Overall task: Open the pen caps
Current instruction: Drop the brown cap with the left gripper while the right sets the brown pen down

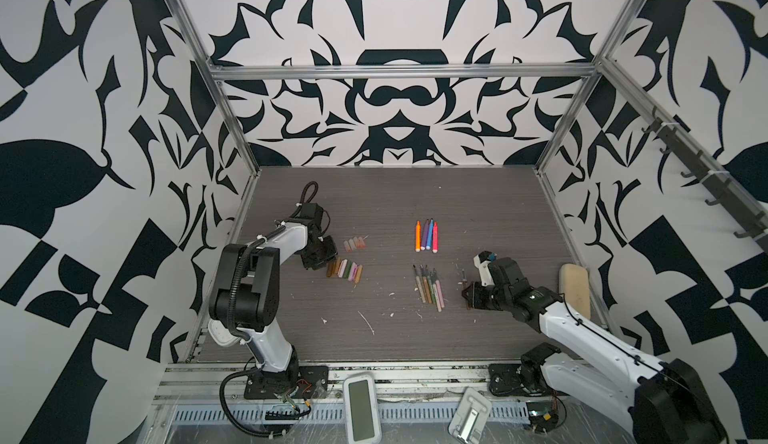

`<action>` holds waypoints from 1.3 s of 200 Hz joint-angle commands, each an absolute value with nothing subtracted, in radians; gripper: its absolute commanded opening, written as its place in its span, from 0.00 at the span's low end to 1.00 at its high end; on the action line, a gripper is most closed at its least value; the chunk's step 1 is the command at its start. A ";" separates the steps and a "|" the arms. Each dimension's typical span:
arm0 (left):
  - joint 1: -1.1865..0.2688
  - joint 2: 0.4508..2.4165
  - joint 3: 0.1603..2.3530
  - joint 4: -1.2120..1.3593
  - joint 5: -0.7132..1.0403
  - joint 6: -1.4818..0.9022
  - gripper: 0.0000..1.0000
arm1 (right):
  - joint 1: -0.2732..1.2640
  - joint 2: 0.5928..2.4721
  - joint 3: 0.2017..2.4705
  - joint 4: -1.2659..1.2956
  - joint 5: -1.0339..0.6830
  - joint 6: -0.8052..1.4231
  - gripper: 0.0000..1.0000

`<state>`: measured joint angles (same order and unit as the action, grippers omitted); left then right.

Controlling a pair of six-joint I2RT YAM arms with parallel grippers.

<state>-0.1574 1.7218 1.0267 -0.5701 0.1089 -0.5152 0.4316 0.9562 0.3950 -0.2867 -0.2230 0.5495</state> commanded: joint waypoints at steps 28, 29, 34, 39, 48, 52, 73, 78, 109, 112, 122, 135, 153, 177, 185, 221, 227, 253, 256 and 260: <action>-0.155 1.699 1.037 -0.573 0.168 -0.530 0.35 | 0.428 0.941 0.392 -0.271 -0.215 0.540 0.00; -0.155 1.699 1.038 -0.573 0.169 -0.530 0.35 | 0.428 0.941 0.392 -0.271 -0.216 0.540 0.00; -0.155 1.699 1.038 -0.572 0.170 -0.532 0.35 | 0.428 0.940 0.393 -0.272 -0.215 0.540 0.00; -0.155 1.702 1.037 -0.571 0.171 -0.532 0.35 | 0.428 0.941 0.393 -0.272 -0.216 0.540 0.00; -0.155 1.704 1.039 -0.570 0.175 -0.532 0.35 | 0.428 0.940 0.393 -0.272 -0.215 0.540 0.00; -0.155 1.703 1.039 -0.571 0.176 -0.534 0.35 | 0.428 0.940 0.393 -0.272 -0.215 0.540 0.00; -0.155 1.704 1.039 -0.567 0.187 -0.537 0.35 | 0.428 0.940 0.393 -0.272 -0.215 0.540 0.00; -0.155 1.703 1.039 -0.567 0.188 -0.538 0.35 | 0.429 0.940 0.393 -0.272 -0.216 0.540 0.00; -0.155 1.689 1.049 -0.590 0.172 -0.535 0.35 | 0.428 0.952 0.391 -0.259 -0.241 0.533 0.00; -0.155 1.685 1.050 -0.594 0.168 -0.535 0.35 | 0.428 0.956 0.392 -0.254 -0.250 0.532 0.00; -0.155 1.666 1.056 -0.608 0.152 -0.537 0.35 | 0.428 0.974 0.393 -0.244 -0.279 0.523 0.00; -0.155 1.623 1.064 -0.624 0.148 -0.550 0.35 | 0.428 1.006 0.400 -0.233 -0.312 0.516 0.00; -0.155 1.533 1.086 -0.651 0.162 -0.569 0.35 | 0.428 1.058 0.416 -0.221 -0.347 0.506 0.00; -0.155 1.397 1.144 -0.710 0.207 -0.548 0.36 | 0.428 1.135 0.446 -0.209 -0.370 0.494 0.00; -0.155 1.348 1.160 -0.726 0.229 -0.532 0.36 | 0.428 1.161 0.455 -0.201 -0.379 0.491 0.00; -0.149 1.124 1.168 -0.849 0.192 -0.432 0.36 | 0.428 1.264 0.499 -0.171 -0.398 0.484 0.01; -0.149 1.098 1.155 -0.861 0.189 -0.416 0.40 | 0.428 1.280 0.504 -0.168 -0.400 0.484 0.01; -0.147 1.027 1.074 -0.897 0.165 -0.392 0.40 | 0.429 1.348 0.526 -0.154 -0.417 0.484 0.02; -0.147 1.023 1.068 -0.902 0.162 -0.389 0.40 | 0.428 1.352 0.526 -0.150 -0.419 0.487 0.02; -0.147 1.017 1.058 -0.906 0.157 -0.388 0.39 | 0.428 1.360 0.527 -0.146 -0.419 0.490 0.02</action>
